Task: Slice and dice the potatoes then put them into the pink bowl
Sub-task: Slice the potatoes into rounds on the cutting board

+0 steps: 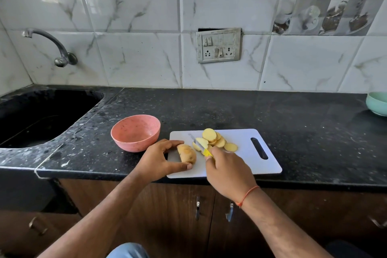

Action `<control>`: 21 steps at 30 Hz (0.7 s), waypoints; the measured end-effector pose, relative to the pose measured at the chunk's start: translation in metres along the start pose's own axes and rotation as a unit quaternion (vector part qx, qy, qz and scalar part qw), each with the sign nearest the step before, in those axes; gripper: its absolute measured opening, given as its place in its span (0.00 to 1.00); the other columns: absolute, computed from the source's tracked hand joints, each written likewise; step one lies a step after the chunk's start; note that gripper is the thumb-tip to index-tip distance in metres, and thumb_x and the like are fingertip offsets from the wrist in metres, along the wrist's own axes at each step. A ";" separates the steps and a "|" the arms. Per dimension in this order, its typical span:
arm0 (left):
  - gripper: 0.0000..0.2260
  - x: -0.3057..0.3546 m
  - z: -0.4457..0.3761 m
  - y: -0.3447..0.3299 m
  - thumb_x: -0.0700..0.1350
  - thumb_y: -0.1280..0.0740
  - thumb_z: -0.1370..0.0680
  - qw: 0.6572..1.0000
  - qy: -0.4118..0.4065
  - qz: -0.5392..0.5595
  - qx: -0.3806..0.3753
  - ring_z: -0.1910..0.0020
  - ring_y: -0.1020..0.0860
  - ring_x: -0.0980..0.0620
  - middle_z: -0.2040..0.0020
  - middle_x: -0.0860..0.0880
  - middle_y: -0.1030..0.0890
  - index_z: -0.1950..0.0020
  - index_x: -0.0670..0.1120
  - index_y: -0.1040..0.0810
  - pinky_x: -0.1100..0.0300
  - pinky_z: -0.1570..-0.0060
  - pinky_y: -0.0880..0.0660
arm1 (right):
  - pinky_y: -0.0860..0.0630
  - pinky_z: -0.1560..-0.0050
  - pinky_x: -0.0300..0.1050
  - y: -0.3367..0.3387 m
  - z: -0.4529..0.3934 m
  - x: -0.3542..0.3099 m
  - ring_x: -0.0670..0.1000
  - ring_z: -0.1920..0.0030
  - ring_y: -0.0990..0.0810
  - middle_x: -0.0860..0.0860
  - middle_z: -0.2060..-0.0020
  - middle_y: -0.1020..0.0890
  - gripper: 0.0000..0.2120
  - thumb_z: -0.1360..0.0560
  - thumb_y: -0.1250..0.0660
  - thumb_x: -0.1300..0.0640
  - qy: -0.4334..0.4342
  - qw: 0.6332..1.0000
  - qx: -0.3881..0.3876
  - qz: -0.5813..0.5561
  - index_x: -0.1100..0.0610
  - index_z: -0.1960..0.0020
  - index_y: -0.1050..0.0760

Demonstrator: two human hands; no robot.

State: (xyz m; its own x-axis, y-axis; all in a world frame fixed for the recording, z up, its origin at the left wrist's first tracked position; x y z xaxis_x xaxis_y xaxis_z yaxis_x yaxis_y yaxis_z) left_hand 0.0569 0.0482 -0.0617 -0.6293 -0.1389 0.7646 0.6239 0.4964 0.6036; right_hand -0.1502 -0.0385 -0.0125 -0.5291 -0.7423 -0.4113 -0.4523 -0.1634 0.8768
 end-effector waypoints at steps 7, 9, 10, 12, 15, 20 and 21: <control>0.40 0.005 0.003 0.002 0.64 0.15 0.38 1.000 0.001 0.001 0.023 0.41 0.21 0.65 0.40 0.63 0.18 0.28 0.56 0.20 0.66 0.39 0.23 | 0.25 0.65 0.46 -0.012 0.009 -0.019 0.49 0.61 0.22 0.47 0.61 0.21 0.14 0.15 0.46 0.46 0.024 0.998 0.003 0.053 0.49 0.38 0.25; 0.40 0.005 0.004 0.002 0.64 0.15 0.38 1.000 0.004 0.005 0.022 0.40 0.21 0.66 0.39 0.63 0.18 0.28 0.56 0.20 0.68 0.40 0.24 | 0.29 0.66 0.43 -0.010 0.010 -0.020 0.49 0.61 0.22 0.47 0.61 0.21 0.14 0.15 0.46 0.46 0.026 0.997 0.007 0.076 0.49 0.41 0.24; 0.41 0.005 0.004 0.002 0.64 0.15 0.39 1.000 0.005 0.006 0.022 0.40 0.21 0.67 0.39 0.63 0.18 0.28 0.55 0.19 0.69 0.41 0.24 | 0.30 0.67 0.42 -0.008 0.012 -0.021 0.50 0.61 0.23 0.47 0.62 0.21 0.15 0.15 0.46 0.46 0.029 0.996 0.010 0.090 0.50 0.42 0.23; 0.40 0.005 0.004 0.002 0.64 0.15 0.39 1.000 0.007 0.008 0.023 0.40 0.21 0.67 0.39 0.63 0.18 0.28 0.55 0.19 0.70 0.41 0.24 | 0.28 0.66 0.43 -0.004 0.015 -0.023 0.50 0.61 0.22 0.48 0.61 0.20 0.15 0.15 0.46 0.46 0.038 0.993 0.020 0.113 0.49 0.41 0.23; 0.41 0.005 0.004 0.002 0.65 0.15 0.40 1.000 0.009 0.009 0.027 0.41 0.20 0.66 0.40 0.63 0.18 0.29 0.55 0.19 0.66 0.40 0.22 | 0.22 0.64 0.46 0.000 0.014 -0.021 0.50 0.61 0.21 0.47 0.61 0.19 0.16 0.15 0.47 0.45 0.034 0.991 0.031 0.122 0.47 0.36 0.24; 0.42 0.003 0.004 0.001 0.66 0.14 0.41 0.999 0.012 0.012 0.034 0.41 0.20 0.66 0.40 0.63 0.18 0.29 0.56 0.19 0.63 0.39 0.21 | 0.36 0.70 0.39 0.012 0.013 -0.017 0.47 0.67 0.27 0.44 0.64 0.25 0.22 0.15 0.46 0.46 0.015 0.995 0.059 0.082 0.45 0.21 0.39; 0.42 0.002 0.003 0.001 0.65 0.14 0.41 0.999 0.013 0.014 0.036 0.41 0.20 0.66 0.40 0.63 0.18 0.29 0.56 0.19 0.63 0.39 0.21 | 0.41 0.71 0.38 0.014 0.013 -0.018 0.46 0.68 0.29 0.44 0.66 0.27 0.22 0.15 0.46 0.47 0.017 0.995 0.058 0.075 0.45 0.21 0.39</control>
State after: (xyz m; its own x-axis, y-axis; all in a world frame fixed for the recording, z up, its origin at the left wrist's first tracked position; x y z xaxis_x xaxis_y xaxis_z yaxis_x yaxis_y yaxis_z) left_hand 0.0548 0.0515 -0.0598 -0.5993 -0.1457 0.7871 0.6051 0.5613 0.5646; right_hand -0.1565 -0.0189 0.0036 -0.5741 -0.7740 -0.2670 -0.4510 0.0268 0.8921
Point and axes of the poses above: each hand's wrist, its own z-axis away from the middle knuckle, its own y-axis out of the back of the hand, x = y × z, the point moved 7 cm from there along -z, towards the middle knuckle
